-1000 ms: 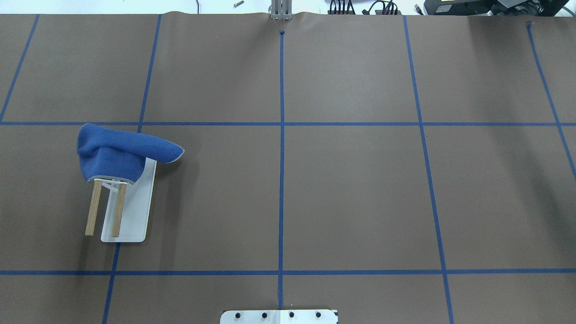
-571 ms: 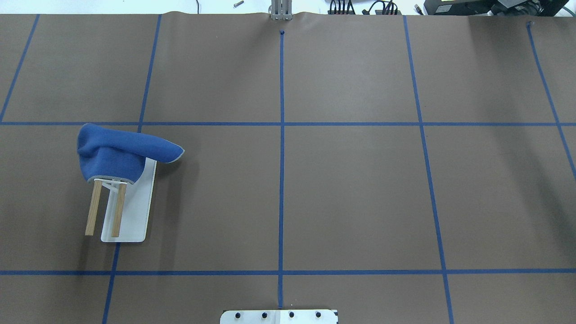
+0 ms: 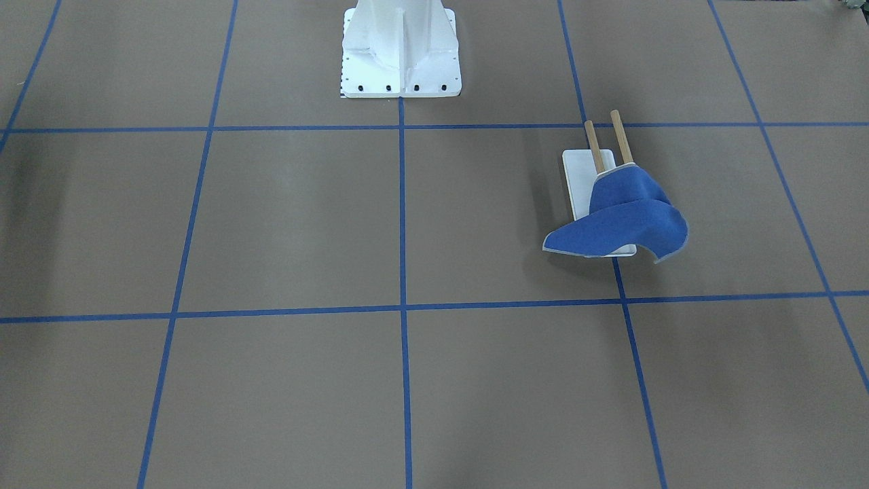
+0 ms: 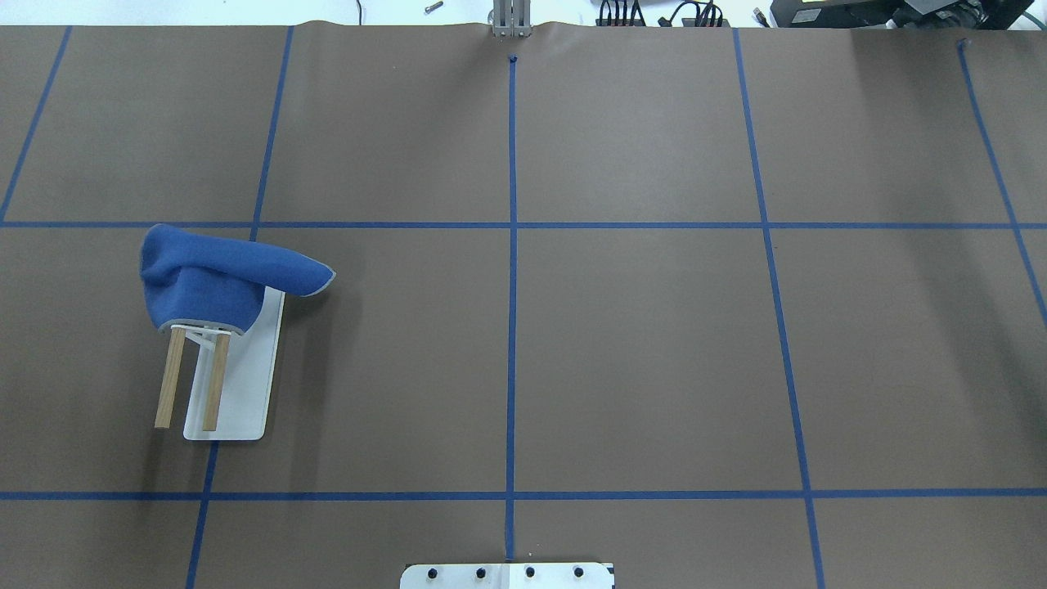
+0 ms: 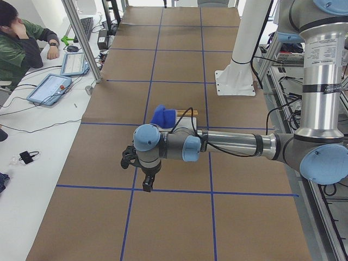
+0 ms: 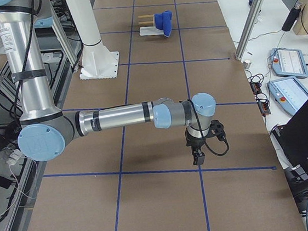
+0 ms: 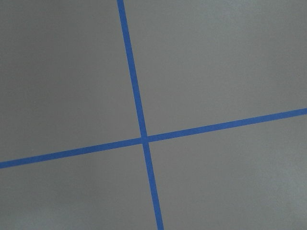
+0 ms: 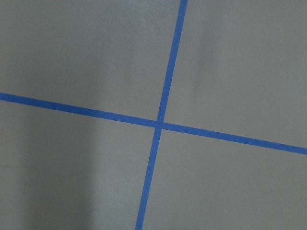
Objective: Hang towel on rack
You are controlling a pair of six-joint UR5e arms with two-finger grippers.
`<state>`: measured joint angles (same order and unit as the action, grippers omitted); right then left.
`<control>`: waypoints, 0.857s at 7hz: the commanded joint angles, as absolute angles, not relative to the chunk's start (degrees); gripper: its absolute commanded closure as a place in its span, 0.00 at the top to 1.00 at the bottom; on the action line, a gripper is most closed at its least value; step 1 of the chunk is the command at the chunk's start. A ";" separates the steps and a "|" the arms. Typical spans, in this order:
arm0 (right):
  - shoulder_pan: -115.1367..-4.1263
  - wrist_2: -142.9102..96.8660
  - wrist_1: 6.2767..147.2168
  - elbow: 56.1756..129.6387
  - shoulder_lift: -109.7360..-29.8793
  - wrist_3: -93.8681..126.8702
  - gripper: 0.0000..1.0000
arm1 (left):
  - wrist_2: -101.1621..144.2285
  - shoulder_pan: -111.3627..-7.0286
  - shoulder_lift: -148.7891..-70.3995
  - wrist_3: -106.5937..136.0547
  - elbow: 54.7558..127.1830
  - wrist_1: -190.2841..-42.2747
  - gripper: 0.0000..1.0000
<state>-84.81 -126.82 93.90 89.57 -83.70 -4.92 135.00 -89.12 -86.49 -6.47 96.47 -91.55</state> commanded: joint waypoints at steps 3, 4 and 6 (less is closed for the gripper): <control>-84.99 -126.83 93.96 90.17 -84.11 -4.92 1.00 | 135.00 -89.12 -85.08 -6.50 97.73 -91.58 0.99; -84.99 -126.83 93.96 90.18 -84.11 -4.92 1.00 | 135.00 -89.12 -85.08 -6.50 97.73 -91.58 0.99; -84.90 -126.83 93.96 90.26 -84.46 -4.92 1.00 | 135.00 -89.12 -85.08 -6.50 97.82 -91.58 0.99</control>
<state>-84.98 -126.83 93.95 90.18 -84.19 -4.92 135.00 -89.12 -85.10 -6.50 97.77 -91.58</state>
